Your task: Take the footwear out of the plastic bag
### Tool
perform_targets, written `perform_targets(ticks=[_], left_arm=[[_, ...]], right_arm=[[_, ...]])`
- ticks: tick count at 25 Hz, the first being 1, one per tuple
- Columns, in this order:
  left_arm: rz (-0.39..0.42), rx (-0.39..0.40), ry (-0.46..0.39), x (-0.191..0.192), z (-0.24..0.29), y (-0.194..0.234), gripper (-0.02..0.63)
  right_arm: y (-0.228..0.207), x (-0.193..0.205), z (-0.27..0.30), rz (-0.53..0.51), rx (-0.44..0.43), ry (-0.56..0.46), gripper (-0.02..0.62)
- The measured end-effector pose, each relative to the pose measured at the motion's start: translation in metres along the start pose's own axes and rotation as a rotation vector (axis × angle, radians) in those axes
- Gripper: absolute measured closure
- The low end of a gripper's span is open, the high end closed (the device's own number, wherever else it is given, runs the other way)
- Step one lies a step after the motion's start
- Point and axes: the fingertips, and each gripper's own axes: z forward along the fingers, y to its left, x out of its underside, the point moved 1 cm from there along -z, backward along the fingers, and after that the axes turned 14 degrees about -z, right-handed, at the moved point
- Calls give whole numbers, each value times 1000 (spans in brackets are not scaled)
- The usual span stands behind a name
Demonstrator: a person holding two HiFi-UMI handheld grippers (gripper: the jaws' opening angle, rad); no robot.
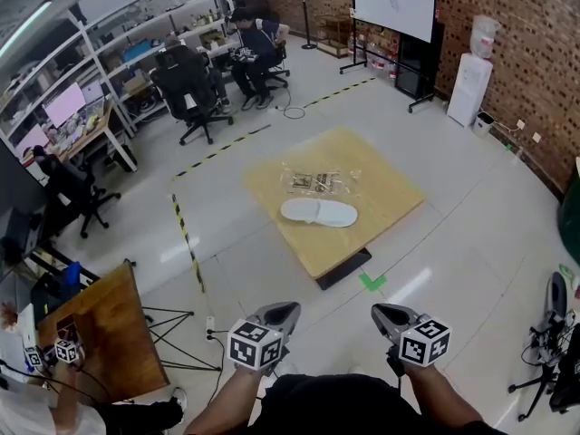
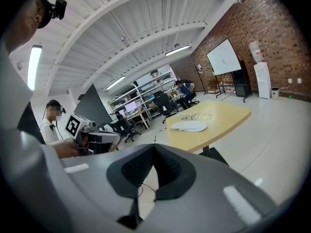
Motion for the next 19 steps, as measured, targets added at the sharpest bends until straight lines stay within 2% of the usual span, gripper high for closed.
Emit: perform_targets(ticks=[9, 19], left_arm=[[6, 42, 49, 0, -27, 54, 600], [26, 88, 43, -10, -34, 54, 600]], right_arm=[[28, 10, 40, 54, 82, 29, 595], [40, 2, 39, 47, 124, 29, 595]])
